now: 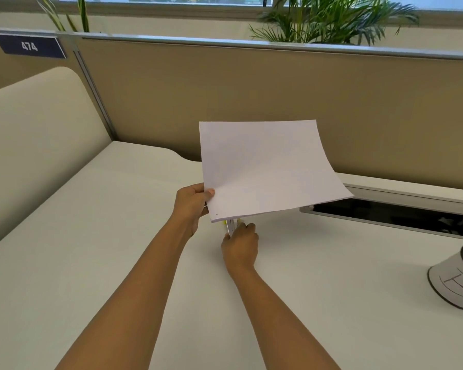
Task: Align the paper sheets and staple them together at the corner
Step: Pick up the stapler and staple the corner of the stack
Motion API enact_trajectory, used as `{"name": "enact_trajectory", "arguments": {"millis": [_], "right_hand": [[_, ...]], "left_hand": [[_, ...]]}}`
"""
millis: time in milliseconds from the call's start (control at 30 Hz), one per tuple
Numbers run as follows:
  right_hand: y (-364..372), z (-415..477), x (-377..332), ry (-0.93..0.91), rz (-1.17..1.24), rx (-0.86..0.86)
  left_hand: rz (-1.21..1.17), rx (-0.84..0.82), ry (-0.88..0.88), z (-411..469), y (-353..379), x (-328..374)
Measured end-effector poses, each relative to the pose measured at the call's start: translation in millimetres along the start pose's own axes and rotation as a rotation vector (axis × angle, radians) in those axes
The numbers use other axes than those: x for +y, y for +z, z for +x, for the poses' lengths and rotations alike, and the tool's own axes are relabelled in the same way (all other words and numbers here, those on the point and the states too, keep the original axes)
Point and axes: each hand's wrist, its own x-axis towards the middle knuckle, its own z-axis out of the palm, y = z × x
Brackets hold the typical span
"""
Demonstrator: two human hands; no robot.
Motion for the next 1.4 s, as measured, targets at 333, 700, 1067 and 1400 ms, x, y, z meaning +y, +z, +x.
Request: {"name": "enact_trajectory", "arguments": {"millis": [333, 700, 1067, 1400], "right_hand": [[-78, -53, 61, 0.168, 1.015, -0.494], [-147, -132, 106, 0.038, 1.142, -0.547], [-170, -152, 109, 0.116, 1.078, -0.433], [-173, -165, 108, 0.165, 0.972, -0.406]], "left_hand": [[-0.019, -0.052, 0.005, -32, 22, 6], [-0.026, -0.137, 0.011, -91, 61, 11], [-0.036, -0.179, 0.018, -128, 83, 3], [-0.05, -0.155, 0.032, -150, 88, -8]]}}
